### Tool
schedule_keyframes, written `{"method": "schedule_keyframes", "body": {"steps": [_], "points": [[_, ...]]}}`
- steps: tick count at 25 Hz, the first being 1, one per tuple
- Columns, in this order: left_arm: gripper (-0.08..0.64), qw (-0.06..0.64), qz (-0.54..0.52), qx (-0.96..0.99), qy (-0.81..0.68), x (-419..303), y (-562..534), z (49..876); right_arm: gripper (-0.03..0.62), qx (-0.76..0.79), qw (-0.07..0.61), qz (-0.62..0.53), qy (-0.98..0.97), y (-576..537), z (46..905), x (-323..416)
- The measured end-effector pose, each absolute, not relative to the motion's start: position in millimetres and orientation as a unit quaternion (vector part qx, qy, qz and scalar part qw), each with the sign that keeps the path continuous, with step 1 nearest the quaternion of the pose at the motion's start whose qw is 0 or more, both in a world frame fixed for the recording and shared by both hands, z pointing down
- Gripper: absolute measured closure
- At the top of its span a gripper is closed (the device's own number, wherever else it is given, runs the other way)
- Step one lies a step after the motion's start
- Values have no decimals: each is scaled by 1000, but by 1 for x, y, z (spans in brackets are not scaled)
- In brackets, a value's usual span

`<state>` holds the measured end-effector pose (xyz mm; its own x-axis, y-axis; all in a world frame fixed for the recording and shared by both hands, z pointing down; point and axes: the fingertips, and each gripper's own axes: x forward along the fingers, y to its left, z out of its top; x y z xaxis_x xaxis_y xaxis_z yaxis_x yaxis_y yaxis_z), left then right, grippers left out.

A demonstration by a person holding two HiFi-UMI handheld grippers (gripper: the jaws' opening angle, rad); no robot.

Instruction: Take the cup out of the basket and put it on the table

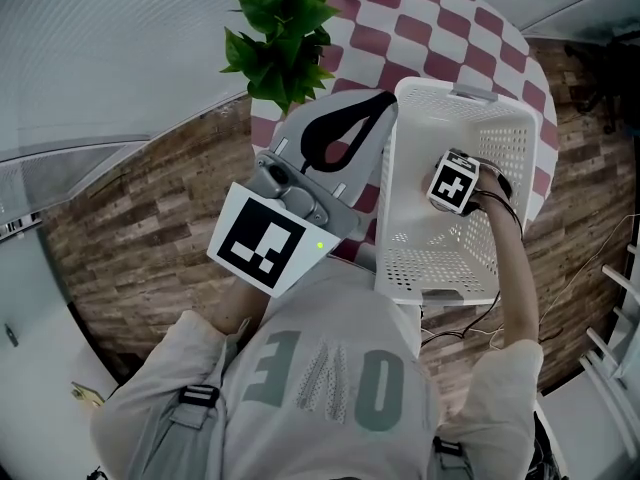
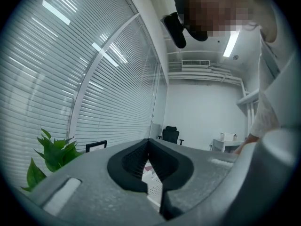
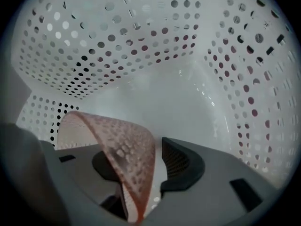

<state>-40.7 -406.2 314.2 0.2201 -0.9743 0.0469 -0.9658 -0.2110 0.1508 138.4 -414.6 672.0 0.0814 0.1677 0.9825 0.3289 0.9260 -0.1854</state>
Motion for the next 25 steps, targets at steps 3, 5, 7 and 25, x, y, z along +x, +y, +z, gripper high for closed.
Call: {"method": "schedule_keyframes", "body": {"steps": [3, 5, 7, 25], "points": [[555, 72, -30, 779, -623, -39, -405, 313, 409, -183, 715, -60, -672, -414, 672, 139], [555, 70, -31, 780, -621, -38, -404, 312, 418, -183, 716, -60, -671, -415, 673, 138], [555, 68, -31, 781, -620, -37, -403, 311, 446, -184, 715, -57, -672, -415, 673, 138], [555, 53, -34, 777, -626, -39, -393, 300, 472, -166, 722, -15, -672, -409, 674, 139]]}}
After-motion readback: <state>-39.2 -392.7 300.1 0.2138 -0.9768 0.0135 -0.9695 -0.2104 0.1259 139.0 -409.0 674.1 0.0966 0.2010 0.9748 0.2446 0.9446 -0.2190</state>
